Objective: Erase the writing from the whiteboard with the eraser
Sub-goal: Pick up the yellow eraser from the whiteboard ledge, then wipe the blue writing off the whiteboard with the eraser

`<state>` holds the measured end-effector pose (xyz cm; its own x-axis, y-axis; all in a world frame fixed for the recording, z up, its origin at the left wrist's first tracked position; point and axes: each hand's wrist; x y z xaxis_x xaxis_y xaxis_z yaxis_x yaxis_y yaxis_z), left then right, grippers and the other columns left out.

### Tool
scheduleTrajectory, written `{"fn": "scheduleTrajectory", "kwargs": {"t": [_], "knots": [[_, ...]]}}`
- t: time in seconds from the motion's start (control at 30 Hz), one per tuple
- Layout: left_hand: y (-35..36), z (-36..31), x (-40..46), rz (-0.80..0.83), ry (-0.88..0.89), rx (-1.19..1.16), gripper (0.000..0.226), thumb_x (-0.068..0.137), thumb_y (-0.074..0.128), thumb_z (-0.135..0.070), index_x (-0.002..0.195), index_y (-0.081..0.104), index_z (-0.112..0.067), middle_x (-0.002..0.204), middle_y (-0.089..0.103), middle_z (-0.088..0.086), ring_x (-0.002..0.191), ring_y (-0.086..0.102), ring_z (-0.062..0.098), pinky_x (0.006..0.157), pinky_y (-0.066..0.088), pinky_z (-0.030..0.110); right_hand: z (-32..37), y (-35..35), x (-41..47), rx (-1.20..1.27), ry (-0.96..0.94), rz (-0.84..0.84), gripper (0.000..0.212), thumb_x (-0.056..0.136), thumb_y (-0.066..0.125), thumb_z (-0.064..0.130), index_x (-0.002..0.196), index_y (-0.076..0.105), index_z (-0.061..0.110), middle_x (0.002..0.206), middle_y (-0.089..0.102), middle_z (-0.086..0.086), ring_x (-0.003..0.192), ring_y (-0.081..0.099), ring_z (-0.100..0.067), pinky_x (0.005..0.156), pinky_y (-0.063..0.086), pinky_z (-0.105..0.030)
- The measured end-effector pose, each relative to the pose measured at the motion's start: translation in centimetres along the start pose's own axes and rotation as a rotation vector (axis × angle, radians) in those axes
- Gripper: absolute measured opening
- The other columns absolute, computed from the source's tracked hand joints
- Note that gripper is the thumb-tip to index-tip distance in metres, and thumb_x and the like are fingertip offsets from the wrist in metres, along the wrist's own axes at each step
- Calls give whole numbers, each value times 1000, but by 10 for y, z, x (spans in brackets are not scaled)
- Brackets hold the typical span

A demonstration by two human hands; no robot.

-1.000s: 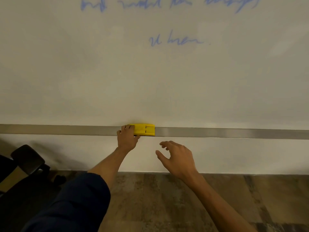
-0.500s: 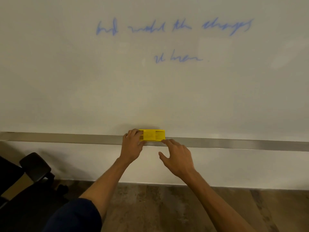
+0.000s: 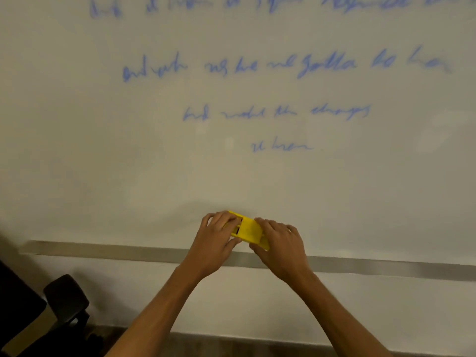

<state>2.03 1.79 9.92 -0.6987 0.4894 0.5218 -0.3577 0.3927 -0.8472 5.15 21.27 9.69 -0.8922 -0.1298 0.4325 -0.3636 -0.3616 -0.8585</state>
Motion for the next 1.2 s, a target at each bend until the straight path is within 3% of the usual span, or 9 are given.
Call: {"fn": "scheduleTrajectory", "kwargs": {"t": [0.23, 0.47, 0.63, 0.77, 0.97, 1.2], "knots": [[-49, 13, 15, -152, 91, 37, 34, 81, 78, -21, 114, 72, -14, 118, 70, 2, 115, 66, 25, 98, 50, 43, 30, -35, 20, 27, -47, -153, 59, 78, 74, 46, 129, 55, 23, 125, 65, 3, 108, 62, -21, 89, 44, -36], [-92, 33, 28, -362, 147, 18, 36, 81, 74, -3, 117, 72, -7, 122, 71, 8, 119, 65, 27, 97, 52, 40, 60, -69, 43, -20, -63, -299, 58, 73, 79, 45, 123, 59, 21, 117, 69, 2, 97, 66, -23, 80, 48, -36], [-126, 55, 41, -471, 122, 3, 33, 86, 65, -8, 118, 71, -9, 124, 70, 6, 123, 58, 22, 103, 42, 32, 67, -88, 58, -49, -51, -367, 56, 74, 77, 47, 121, 58, 24, 113, 69, 5, 93, 65, -21, 77, 46, -34], [-148, 67, 49, -508, 72, -38, 29, 88, 65, -13, 116, 71, -12, 122, 69, 2, 122, 60, 20, 101, 42, 30, 67, -103, 69, -75, -26, -419, 56, 77, 73, 52, 122, 57, 25, 107, 70, 5, 89, 64, -20, 76, 44, -33], [-168, 77, 72, -562, -4, -22, 31, 87, 64, -22, 115, 69, -10, 122, 69, 5, 120, 63, 26, 100, 44, 34, 63, -136, 91, -73, -46, -489, 54, 78, 71, 53, 121, 55, 26, 108, 67, 7, 92, 62, -19, 77, 44, -33], [-182, 78, 96, -586, -151, -24, 48, 85, 61, -28, 130, 61, -10, 141, 58, 8, 129, 55, 30, 102, 44, 44, 46, -175, 112, -31, -110, -558, 51, 75, 77, 40, 118, 55, 23, 105, 66, 4, 88, 59, -21, 67, 38, -27]]}}
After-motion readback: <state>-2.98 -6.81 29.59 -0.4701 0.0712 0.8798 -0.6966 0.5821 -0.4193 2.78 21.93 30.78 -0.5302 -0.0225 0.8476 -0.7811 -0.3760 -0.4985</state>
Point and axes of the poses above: each hand's wrist, its own x-axis towards the middle knuckle, its own y-axis out of the palm, z = x × y
